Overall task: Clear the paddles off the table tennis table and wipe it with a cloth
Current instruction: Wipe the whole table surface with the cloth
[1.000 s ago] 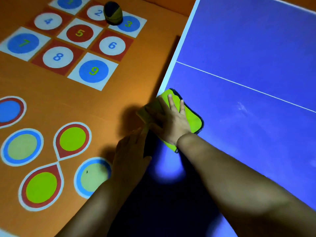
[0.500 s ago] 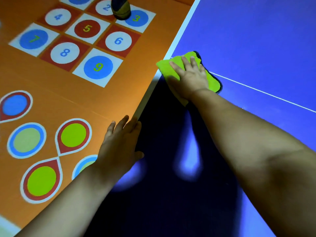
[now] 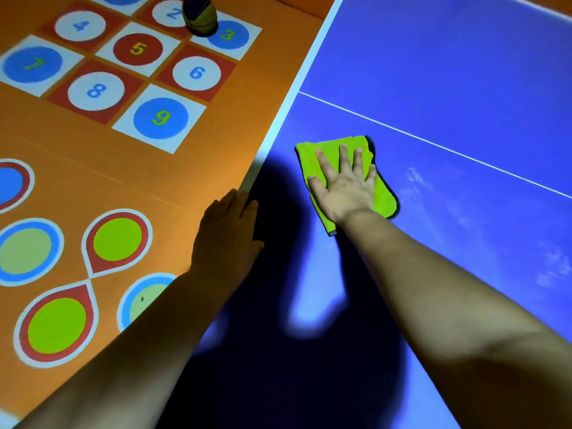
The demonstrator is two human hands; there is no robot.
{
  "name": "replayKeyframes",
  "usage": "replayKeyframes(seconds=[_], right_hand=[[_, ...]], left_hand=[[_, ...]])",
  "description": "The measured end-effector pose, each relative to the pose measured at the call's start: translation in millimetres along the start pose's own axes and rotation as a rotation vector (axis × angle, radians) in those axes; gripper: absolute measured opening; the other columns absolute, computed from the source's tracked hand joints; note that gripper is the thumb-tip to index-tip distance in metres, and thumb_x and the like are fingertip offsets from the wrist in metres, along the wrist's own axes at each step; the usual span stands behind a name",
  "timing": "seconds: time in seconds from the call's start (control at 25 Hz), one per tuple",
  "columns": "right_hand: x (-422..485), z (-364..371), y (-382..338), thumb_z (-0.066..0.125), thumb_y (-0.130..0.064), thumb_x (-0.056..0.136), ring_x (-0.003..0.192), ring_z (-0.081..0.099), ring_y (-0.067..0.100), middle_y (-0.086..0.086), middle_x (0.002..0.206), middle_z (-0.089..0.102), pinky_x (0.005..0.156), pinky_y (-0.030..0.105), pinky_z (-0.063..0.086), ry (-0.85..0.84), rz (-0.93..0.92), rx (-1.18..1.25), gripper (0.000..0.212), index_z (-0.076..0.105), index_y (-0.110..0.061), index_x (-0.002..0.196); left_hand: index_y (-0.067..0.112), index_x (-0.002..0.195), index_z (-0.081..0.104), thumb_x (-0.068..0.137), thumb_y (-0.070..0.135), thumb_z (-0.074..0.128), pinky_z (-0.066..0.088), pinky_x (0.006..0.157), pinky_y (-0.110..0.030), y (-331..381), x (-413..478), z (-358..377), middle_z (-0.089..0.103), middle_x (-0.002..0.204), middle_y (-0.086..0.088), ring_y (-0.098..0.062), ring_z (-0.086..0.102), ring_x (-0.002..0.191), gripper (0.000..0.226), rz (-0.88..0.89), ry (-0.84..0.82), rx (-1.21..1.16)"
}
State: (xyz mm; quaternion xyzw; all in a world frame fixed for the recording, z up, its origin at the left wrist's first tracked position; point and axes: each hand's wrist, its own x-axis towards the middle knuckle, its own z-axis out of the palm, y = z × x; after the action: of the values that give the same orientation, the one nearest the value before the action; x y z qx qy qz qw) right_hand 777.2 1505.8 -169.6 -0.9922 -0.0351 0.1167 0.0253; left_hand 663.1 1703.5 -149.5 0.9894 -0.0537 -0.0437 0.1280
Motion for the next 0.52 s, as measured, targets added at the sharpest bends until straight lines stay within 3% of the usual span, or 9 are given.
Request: replayKeyframes(seconds=[0.16, 0.4, 0.52], right_hand=[[-77, 14, -19, 0.025, -0.058, 0.095, 0.146, -0.016, 0.028, 0.002, 0.161, -0.008, 0.116, 0.055, -0.006, -0.010, -0.035, -0.013, 0.059, 0.003, -0.047, 0.149], [-209, 41, -64, 0.024, -0.058, 0.096, 0.146, -0.018, 0.029, 0.003, 0.161, -0.011, 0.116, 0.054, -0.006, -0.032, -0.074, -0.027, 0.059, 0.000, -0.047, 0.149], [-268, 58, -85, 0.012, -0.060, 0.091, 0.145, -0.019, 0.030, 0.004, 0.161, -0.012, 0.115, 0.054, -0.007, -0.056, -0.099, -0.057, 0.061, -0.001, -0.047, 0.149]], left_hand=[[0.001, 0.128, 0.053, 0.070, 0.021, 0.079, 0.031, 0.104, -0.048, -10, -58, -1, 0.048, 0.136, -0.018, -0.036, 0.036, 0.133, 0.067, -0.017, 0.084, -0.053], [0.001, 0.118, 0.060, 0.061, 0.020, 0.084, 0.038, 0.099, -0.050, -33, -167, -2, 0.056, 0.127, -0.019, -0.038, 0.044, 0.127, 0.065, -0.022, 0.051, -0.057], [0.001, 0.112, 0.062, 0.056, 0.020, 0.087, 0.042, 0.095, -0.051, -43, -220, 0, 0.060, 0.119, -0.019, -0.040, 0.050, 0.120, 0.064, -0.008, 0.036, -0.060]])
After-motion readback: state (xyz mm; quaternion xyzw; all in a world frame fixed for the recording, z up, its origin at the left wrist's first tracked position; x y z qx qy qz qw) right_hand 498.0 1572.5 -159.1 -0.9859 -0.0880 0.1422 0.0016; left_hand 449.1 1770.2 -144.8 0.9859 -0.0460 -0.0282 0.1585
